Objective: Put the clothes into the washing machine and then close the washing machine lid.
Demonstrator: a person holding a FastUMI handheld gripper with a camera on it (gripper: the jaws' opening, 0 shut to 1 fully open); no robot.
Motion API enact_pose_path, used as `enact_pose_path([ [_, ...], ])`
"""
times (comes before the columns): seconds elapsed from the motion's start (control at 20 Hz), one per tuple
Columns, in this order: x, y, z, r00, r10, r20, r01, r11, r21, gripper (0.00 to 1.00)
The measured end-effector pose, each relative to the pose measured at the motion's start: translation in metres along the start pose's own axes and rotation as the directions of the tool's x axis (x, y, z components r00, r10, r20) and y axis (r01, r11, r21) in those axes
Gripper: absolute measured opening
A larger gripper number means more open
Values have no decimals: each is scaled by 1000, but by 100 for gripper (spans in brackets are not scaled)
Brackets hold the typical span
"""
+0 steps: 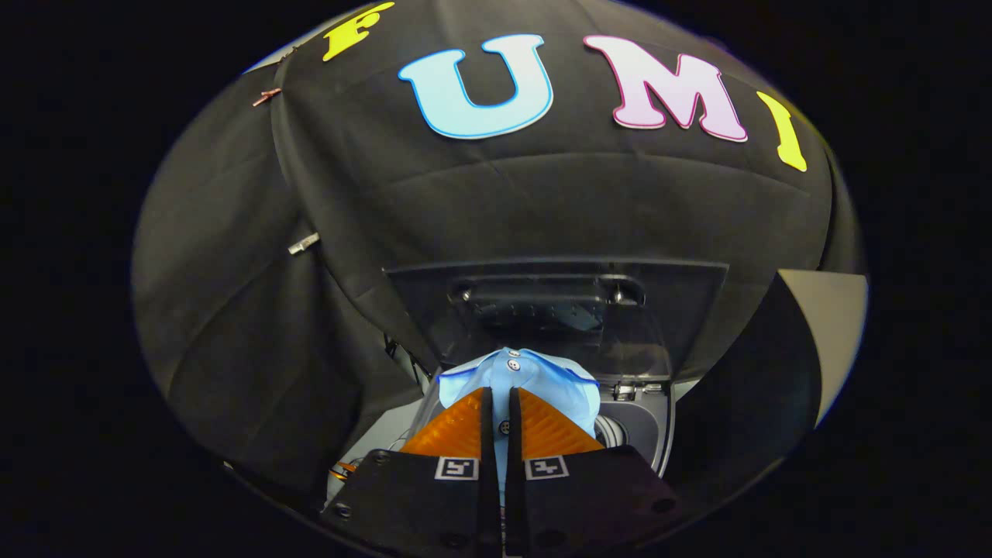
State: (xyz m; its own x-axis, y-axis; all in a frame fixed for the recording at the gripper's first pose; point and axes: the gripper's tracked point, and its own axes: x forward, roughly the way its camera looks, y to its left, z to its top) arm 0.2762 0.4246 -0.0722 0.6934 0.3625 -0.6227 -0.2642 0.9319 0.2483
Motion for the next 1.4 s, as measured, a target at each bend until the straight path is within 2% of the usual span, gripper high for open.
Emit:
enact_pose_path([
  [0.2,33,-22,-35,998,-44,-36,43,999,-32,7],
  [0.7,77,-28,-107,991,-68,-114,65,997,-27,7],
  [1.2,105,-47,-154,973,-117,-197,117,993,-11,7],
  [1.35,108,-55,-157,969,-155,-192,154,988,-22,7],
  [1.4,110,-56,-157,969,-159,-190,156,987,-28,11],
])
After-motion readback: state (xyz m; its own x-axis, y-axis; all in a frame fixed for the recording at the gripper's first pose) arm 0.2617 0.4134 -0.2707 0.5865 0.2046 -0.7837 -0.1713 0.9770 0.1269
